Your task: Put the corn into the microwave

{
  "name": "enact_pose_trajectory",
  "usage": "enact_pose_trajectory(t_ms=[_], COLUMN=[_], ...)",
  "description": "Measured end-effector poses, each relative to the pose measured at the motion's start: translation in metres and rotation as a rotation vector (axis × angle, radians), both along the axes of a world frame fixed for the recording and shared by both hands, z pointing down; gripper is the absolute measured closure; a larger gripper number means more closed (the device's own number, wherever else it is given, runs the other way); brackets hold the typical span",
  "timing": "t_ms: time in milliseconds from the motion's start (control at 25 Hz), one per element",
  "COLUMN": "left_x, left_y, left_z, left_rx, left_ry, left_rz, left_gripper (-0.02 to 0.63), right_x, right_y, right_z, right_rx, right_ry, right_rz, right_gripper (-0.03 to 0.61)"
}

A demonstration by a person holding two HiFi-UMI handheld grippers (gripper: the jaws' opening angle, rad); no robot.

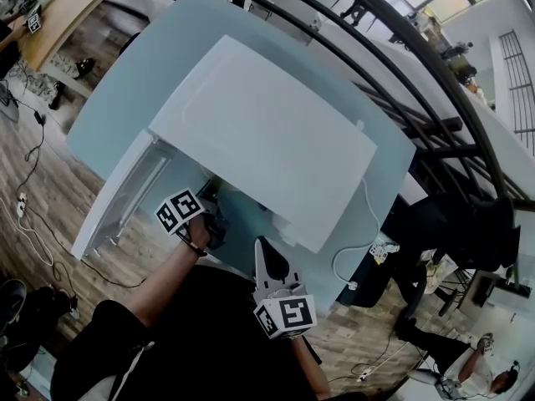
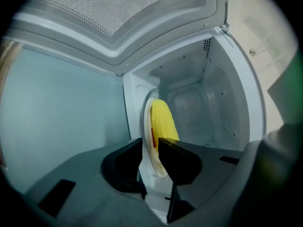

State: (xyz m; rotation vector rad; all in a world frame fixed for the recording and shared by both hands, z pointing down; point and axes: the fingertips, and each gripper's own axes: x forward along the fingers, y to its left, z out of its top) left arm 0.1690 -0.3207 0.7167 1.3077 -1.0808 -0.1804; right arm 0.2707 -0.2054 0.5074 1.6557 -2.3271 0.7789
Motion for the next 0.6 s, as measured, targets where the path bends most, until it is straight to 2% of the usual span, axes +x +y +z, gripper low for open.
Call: enact_pose_trajectory(t_ms=[280, 360, 600], left_x=[0.003, 0.003, 0.007], left_y=[0.011, 0.013, 0.009], left_z=[-0.005, -0.003, 0.002], left_rx=[-0.015, -0.026, -0.050], left_ry=[-0.015, -0.033, -0.026], left_rz=[0.022, 0.023, 0.003], left_gripper=[0.518, 0.573, 0.580], right_x=[0.000, 0.000, 0.004], right_y=[-0.001, 0.000, -0.001], right_z=[-0.001, 0.000, 0.000], right_rx=[0.002, 0.004, 0.002], right_ry=[-0.004, -0.006, -0.002], right_rz=[0.007, 0.009, 0.023], right_gripper=[0.569, 0.569, 0.569])
